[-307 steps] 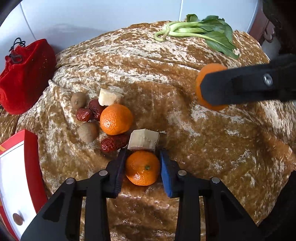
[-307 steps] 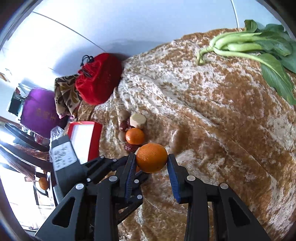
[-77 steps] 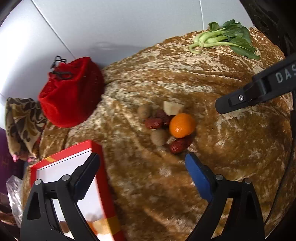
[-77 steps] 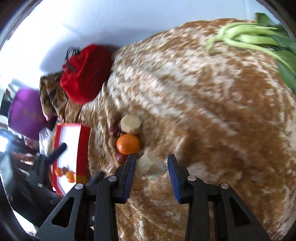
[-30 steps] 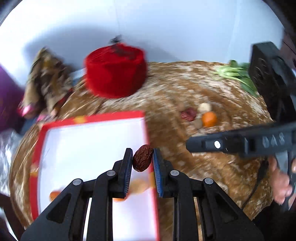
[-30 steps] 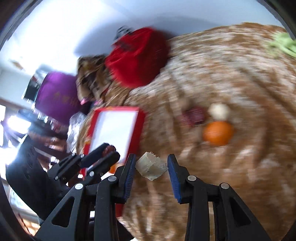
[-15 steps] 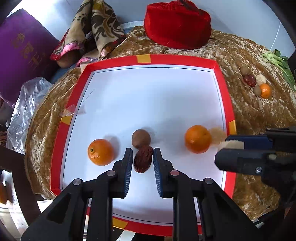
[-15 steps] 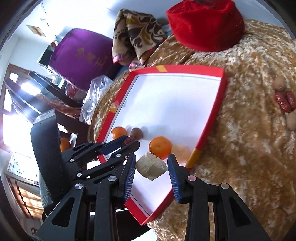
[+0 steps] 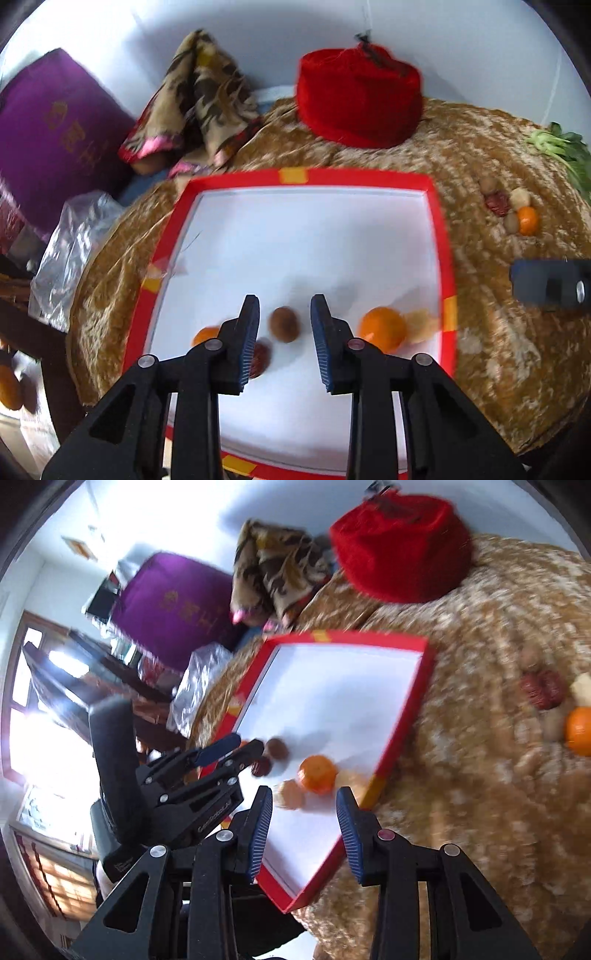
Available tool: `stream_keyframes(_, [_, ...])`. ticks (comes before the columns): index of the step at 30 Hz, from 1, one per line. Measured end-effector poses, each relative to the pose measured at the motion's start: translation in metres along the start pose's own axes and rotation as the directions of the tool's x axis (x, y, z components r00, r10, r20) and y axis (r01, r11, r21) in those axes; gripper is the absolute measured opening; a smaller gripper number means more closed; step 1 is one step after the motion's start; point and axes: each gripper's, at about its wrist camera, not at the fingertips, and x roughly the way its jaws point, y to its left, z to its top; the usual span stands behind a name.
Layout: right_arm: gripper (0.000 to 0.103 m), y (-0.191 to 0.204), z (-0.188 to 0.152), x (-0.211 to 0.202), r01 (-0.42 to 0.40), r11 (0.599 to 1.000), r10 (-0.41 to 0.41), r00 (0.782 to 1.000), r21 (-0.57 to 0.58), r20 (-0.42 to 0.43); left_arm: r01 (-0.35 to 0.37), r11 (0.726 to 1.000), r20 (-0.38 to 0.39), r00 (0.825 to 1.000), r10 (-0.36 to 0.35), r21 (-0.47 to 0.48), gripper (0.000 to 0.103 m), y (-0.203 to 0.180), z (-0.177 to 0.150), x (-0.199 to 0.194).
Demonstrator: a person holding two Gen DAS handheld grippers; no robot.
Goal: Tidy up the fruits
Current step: 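Carry the cube and date into the tray and open both tools, then grasp a mandarin orange with the right tool while the left tool returns to the fruit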
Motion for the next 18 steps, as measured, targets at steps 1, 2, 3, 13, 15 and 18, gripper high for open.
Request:
stream_keyframes(1, [0.038, -0.01, 0.004, -0.011, 0.01, 1.0, -0.011, 1.0, 0.025, 0.026, 0.015, 1.0, 0.014, 1.0, -0.016, 0.021, 0.026, -0.009, 0.003, -0.002])
stream_keyframes(2, [0.038, -0.018, 0.006, -0.019, 0.017, 0.999, -0.019, 0.999, 0.047, 0.042, 0.027, 0.999, 0.027, 0.999, -0.028, 0.042, 0.026, -0.018, 0.006, -0.004])
stream_keyframes(3, [0.038, -0.03, 0.009, -0.029, 0.025, 0.997, -0.029, 0.998, 0.074, 0.062, 0.036, 0.998, 0.04, 0.998, -0.038, 0.061, 0.026, -0.028, 0.01, -0.006])
stream_keyframes(13, [0.038, -0.124, 0.024, -0.091, 0.117, 0.945, -0.166, 0.976, 0.305, 0.14, 0.032, 0.968, 0.096, 0.994, -0.058, 0.248, 0.042, -0.129, 0.031, -0.005])
stream_keyframes(15, [0.038, -0.132, 0.024, -0.093, 0.126, 0.939, -0.177, 0.975, 0.321, 0.134, 0.013, 0.96, 0.125, 0.991, -0.05, 0.278, 0.043, -0.144, 0.032, -0.005])
stream_keyframes(18, [0.038, -0.139, 0.024, -0.098, 0.13, 0.937, -0.182, 0.974, 0.324, 0.136, -0.004, 0.954, 0.171, 0.984, -0.049, 0.3, 0.05, -0.157, 0.034, -0.01])
